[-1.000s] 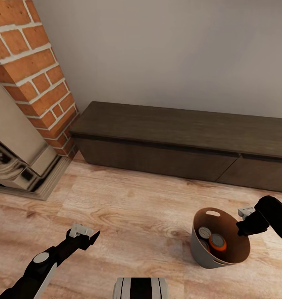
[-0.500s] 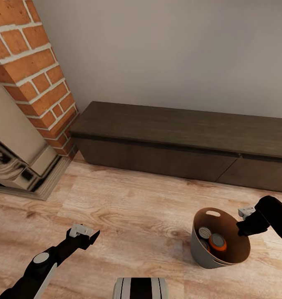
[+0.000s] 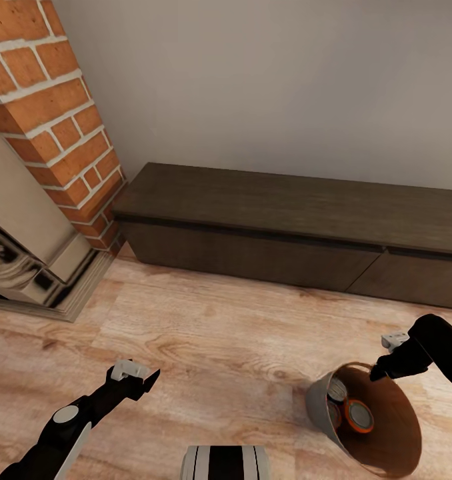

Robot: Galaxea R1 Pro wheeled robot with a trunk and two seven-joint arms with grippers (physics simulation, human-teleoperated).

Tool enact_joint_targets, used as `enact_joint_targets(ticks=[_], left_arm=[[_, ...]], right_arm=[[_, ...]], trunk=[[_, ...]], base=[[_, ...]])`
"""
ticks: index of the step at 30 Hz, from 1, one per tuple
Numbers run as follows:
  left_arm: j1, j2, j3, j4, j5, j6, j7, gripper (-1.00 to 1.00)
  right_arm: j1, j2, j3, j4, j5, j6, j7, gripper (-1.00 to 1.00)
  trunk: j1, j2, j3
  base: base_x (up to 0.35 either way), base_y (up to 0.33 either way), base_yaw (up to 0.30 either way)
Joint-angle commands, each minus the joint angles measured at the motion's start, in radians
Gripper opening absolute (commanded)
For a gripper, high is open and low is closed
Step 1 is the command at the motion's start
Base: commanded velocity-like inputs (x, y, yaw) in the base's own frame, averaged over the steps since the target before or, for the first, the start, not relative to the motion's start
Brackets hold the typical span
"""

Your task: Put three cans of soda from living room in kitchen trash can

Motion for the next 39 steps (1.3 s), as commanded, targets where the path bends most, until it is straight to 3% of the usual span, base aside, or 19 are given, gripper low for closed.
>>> enact_joint_targets(ticks=[1,28,39], left_arm=[[0.0,0.0,0.0,0.0,0.0,0.0,0.0,1.0],[0.0,-0.001,0.0,0.002,-0.003,-0.001,0.001,1.0],[0.0,-0.001,0.0,0.003,-0.005,0.001,0.001,1.0]], right_arm=[[0.0,0.0,0.0,0.0,0.0,0.0,0.0,1.0],[0.0,-0.011,0.001,0.002,0.0,0.0,0.0,1.0],[0.001,-0.012,0.003,0.002,0.0,0.0,0.0,1.0]], trunk=[[0.0,0.0,0.0],[0.0,0.0,0.0],[-0.005,0.003,0.043]], base=[[0.0,0.0,0.0],[0.0,0.0,0.0],[0.0,0.0,0.0]])
